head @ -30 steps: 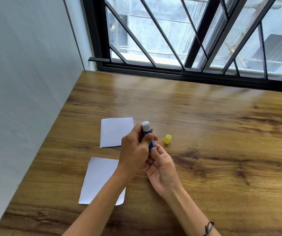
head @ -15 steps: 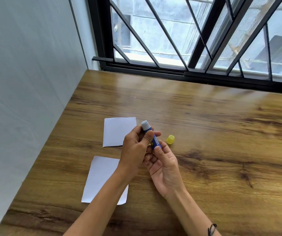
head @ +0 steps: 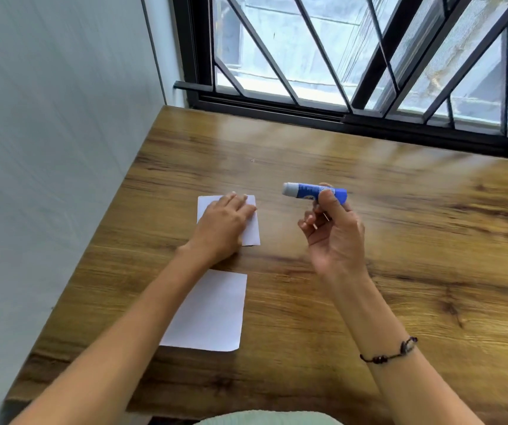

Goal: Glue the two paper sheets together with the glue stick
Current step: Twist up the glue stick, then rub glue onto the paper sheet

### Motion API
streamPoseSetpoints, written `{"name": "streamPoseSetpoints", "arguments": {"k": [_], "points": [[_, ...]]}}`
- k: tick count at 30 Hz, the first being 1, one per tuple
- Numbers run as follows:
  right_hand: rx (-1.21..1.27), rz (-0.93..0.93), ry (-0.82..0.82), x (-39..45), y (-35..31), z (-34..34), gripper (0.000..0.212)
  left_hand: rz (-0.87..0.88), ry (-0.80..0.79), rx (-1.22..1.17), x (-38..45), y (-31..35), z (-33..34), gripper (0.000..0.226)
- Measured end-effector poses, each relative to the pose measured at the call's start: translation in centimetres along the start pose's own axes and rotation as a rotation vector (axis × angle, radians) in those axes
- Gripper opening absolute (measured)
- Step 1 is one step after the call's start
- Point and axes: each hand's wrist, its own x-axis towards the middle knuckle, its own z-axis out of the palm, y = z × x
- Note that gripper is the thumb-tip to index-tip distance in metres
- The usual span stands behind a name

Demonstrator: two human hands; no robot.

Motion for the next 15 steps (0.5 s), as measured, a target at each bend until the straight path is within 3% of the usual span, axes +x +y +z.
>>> {"name": "streamPoseSetpoints", "arguments": {"k": [6,15], "points": [[-0.492,-0.154,-0.079,1.9,-0.2,0.8,0.005,0.020,-0.009,0.056,0.8,0.7,0.3,0.044],[-1.224,-0.480,-0.124,7.3,0.8,1.6,0.012,-0.052,-0.036,-0.140,1.0,3.4,0.6,0.056]]}}
